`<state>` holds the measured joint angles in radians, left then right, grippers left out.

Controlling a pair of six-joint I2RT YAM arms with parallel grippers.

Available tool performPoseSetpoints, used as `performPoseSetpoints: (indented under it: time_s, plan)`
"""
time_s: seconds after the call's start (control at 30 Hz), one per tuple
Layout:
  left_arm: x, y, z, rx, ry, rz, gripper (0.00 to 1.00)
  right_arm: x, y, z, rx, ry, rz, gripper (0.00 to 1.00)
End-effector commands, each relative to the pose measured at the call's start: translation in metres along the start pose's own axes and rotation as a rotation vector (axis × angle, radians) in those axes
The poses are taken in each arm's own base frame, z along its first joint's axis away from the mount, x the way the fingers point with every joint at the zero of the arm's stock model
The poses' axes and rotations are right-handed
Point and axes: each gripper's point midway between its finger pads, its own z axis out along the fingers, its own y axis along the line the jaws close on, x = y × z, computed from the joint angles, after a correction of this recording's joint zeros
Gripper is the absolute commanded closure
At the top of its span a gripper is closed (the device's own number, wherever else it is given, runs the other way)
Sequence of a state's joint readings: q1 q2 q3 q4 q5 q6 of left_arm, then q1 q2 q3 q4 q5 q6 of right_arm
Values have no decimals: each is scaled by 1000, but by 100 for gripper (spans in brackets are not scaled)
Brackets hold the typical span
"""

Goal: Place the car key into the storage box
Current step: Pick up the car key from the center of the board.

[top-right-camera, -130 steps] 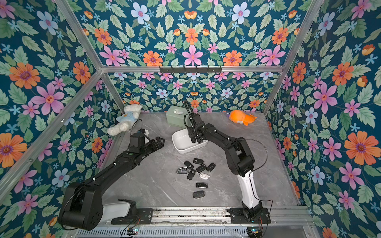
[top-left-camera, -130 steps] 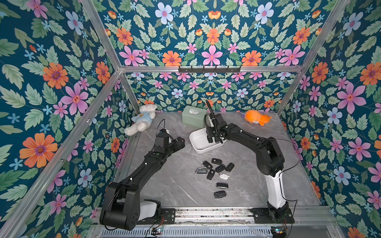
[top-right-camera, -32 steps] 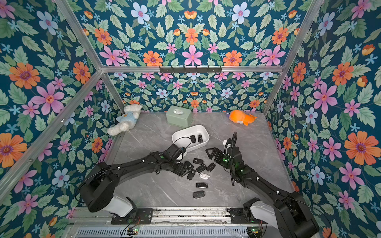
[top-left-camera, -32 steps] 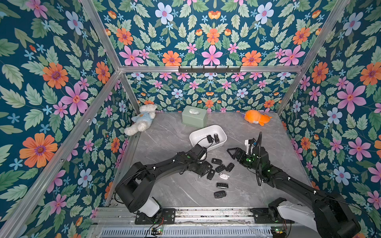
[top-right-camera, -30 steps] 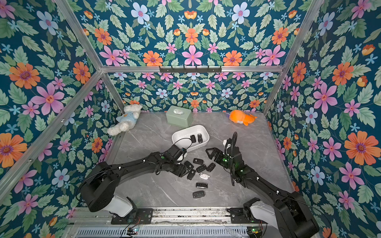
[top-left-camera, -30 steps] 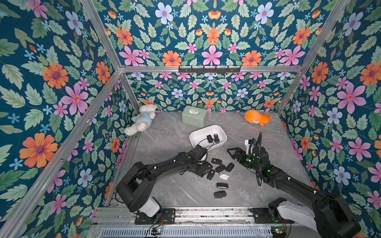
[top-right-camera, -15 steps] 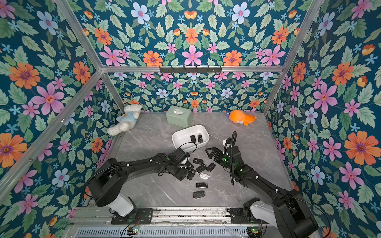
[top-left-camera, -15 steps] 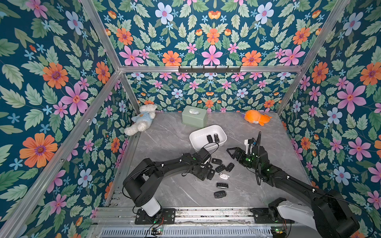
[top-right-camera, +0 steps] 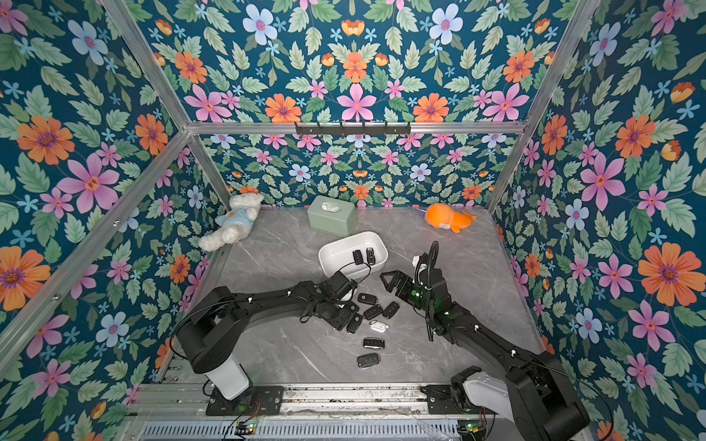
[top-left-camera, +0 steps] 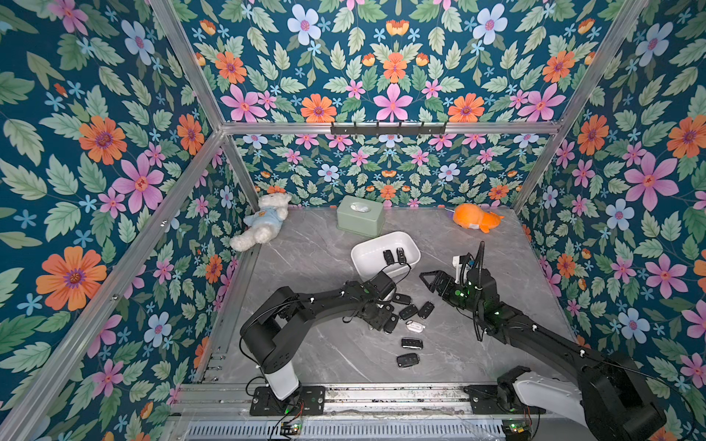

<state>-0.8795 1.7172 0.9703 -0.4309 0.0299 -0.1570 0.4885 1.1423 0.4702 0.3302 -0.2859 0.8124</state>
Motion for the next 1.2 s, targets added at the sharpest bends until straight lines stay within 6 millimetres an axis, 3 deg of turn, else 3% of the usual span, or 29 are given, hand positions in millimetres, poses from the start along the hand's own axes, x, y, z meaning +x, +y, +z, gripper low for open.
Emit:
performPoseSetpoints:
  time_s: [0.0, 0.17, 0.3, 0.53, 0.73, 0.93, 1.17]
  plan:
    - [5, -5, 2, 27, 24, 8, 37, -3, 0, 0, 9, -13, -13, 1]
    - [11, -4, 3, 25, 36, 7, 52, -2, -1, 1, 9, -12, -11, 1]
    - [13, -2, 2, 16, 31, -2, 57, -2, -1, 1, 3, -10, -10, 1]
    - [8, 6, -10, -24, -33, -35, 60, -4, 2, 2, -4, -13, -13, 1]
    - [-3, 9, -32, -24, -124, -81, 61, -4, 3, 4, -9, -12, -13, 1]
    - [-21, 18, -63, -29, -245, -147, 62, -8, 6, 6, -15, -23, -13, 1]
    - [-65, 30, -103, -25, -425, -235, 61, -16, 10, 8, -20, -46, -27, 1]
